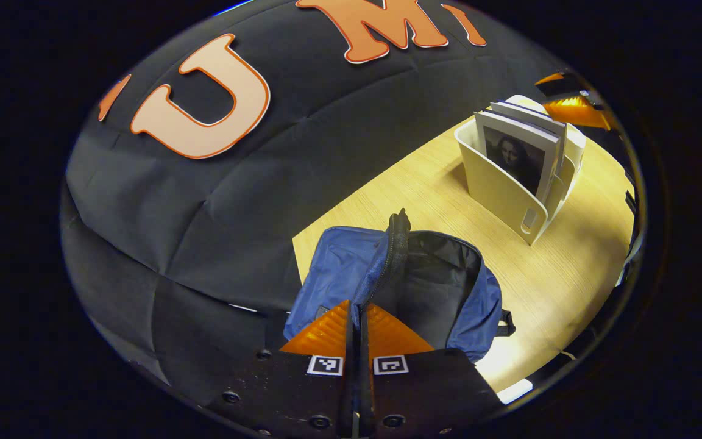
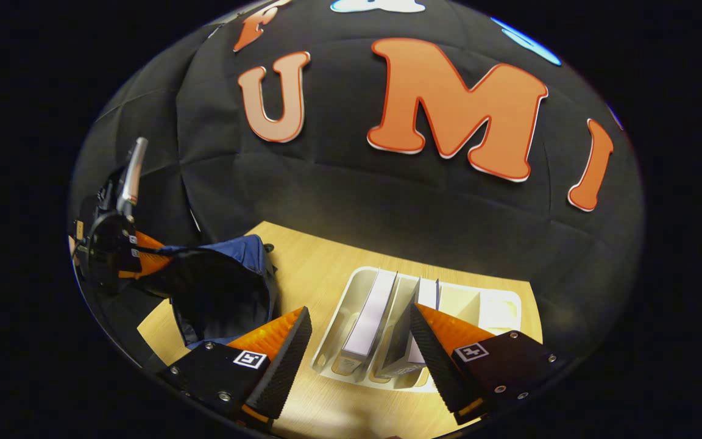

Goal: Open the schoolbag, grab two books from the bookshelf and put them into the schoolbag.

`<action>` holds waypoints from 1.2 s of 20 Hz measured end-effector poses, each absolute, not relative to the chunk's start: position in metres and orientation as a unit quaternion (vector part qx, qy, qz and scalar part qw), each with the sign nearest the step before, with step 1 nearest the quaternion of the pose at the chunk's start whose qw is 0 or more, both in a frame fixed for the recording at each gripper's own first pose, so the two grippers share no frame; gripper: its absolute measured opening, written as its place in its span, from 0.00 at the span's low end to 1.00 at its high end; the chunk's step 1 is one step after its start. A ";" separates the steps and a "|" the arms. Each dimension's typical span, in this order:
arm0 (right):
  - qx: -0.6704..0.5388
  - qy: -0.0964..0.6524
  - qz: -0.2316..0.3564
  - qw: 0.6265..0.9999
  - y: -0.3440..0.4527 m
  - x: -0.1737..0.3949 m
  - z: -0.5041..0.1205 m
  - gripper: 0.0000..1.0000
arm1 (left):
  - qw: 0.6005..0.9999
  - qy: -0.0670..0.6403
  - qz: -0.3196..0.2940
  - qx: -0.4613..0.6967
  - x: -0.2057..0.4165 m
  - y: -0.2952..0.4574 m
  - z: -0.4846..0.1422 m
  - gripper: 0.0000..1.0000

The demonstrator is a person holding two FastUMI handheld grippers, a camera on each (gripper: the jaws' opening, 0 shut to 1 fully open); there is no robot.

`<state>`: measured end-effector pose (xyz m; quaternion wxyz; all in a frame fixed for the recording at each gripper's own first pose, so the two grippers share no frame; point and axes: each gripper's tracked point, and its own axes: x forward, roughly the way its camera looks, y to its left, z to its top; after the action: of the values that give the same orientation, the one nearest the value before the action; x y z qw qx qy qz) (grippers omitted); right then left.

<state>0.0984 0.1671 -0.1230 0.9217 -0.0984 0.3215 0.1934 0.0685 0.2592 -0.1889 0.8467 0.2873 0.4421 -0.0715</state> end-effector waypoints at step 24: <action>-0.072 0.670 0.076 0.735 0.163 0.131 -0.212 0.56 | 0.842 0.463 -0.109 0.255 0.089 0.290 -0.207 0.04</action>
<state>0.1307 0.1635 -0.2119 0.7347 -0.0716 0.6703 0.0763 0.0894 0.2898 -0.2074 0.8418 0.2549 0.4633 -0.1090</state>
